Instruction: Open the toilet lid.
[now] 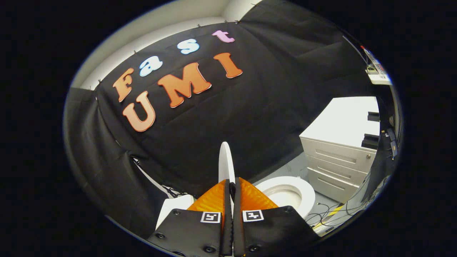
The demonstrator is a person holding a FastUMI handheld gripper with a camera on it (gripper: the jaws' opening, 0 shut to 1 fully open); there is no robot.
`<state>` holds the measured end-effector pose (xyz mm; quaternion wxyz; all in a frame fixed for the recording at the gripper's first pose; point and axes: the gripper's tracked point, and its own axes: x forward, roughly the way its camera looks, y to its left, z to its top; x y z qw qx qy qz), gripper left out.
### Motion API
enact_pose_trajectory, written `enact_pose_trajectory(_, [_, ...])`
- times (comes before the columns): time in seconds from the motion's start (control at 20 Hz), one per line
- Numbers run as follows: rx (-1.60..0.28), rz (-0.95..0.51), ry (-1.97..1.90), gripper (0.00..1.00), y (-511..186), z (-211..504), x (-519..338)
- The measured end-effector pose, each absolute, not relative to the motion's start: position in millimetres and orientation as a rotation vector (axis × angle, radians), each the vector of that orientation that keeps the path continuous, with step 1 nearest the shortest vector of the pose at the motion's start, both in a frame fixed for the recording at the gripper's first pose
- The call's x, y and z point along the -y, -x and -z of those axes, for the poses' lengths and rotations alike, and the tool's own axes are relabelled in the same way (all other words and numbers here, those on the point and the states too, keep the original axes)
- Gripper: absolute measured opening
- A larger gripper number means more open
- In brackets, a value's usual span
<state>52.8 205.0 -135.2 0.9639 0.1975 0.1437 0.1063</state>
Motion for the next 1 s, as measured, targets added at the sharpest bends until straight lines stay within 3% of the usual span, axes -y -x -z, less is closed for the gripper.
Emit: enact_pose_trajectory(1.0, [-0.187, -0.524, -0.178, 0.09, 36, 98, -385])
